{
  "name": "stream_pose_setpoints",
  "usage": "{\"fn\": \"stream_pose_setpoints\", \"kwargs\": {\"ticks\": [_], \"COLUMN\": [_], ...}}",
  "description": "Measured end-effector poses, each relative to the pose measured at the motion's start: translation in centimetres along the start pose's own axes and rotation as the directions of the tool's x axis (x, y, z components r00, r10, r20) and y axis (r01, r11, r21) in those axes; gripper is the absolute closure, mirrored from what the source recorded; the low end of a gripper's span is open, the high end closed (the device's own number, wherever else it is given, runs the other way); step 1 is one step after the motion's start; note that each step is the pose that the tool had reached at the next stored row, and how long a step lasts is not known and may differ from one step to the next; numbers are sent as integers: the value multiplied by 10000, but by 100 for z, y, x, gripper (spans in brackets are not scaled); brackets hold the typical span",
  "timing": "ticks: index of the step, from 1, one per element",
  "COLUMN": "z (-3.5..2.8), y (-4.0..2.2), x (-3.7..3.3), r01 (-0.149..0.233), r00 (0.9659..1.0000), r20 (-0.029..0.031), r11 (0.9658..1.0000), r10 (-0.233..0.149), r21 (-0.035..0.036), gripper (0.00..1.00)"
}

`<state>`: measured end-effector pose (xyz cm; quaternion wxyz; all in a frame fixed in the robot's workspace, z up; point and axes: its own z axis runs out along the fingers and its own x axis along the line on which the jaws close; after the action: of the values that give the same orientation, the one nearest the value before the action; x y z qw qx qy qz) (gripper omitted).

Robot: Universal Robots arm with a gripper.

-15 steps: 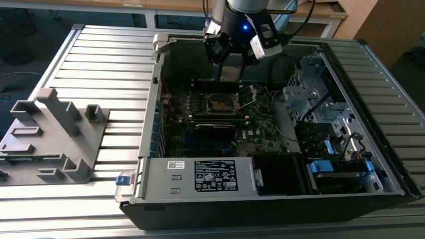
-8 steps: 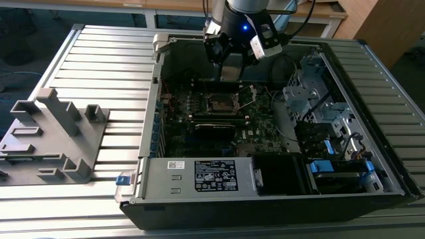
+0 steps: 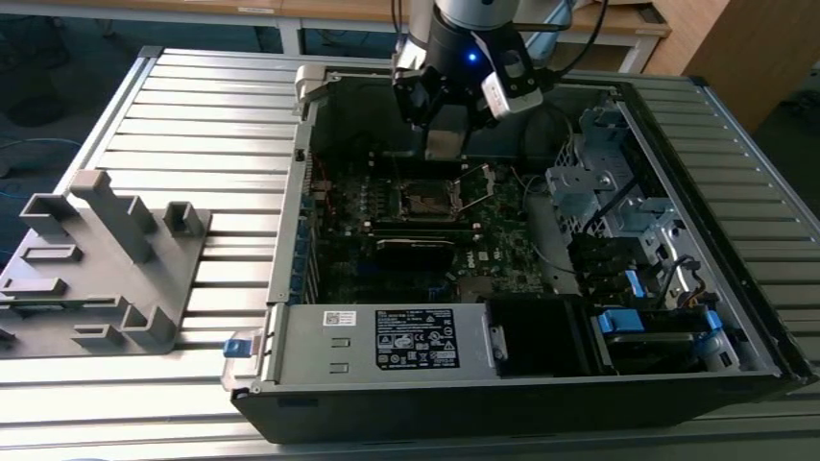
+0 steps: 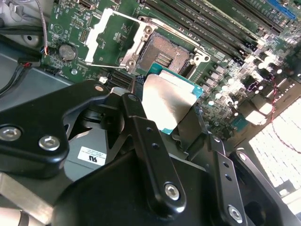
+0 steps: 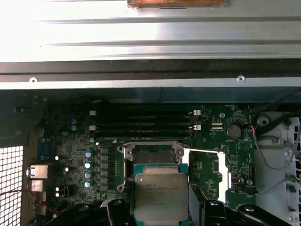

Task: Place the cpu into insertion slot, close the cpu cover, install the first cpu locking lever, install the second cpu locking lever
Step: 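Place the cpu into insertion slot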

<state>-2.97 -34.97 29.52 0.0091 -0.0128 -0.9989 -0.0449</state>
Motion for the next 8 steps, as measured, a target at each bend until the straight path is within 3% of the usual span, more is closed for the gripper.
{"fn": "stream_pose_setpoints", "kwargs": {"ticks": [8], "z": [80], "y": [-7], "x": [-1], "r01": [0], "r00": [10000], "r20": [-1], "r11": [10000], "r10": [0], "r21": [2], "gripper": [46]}}
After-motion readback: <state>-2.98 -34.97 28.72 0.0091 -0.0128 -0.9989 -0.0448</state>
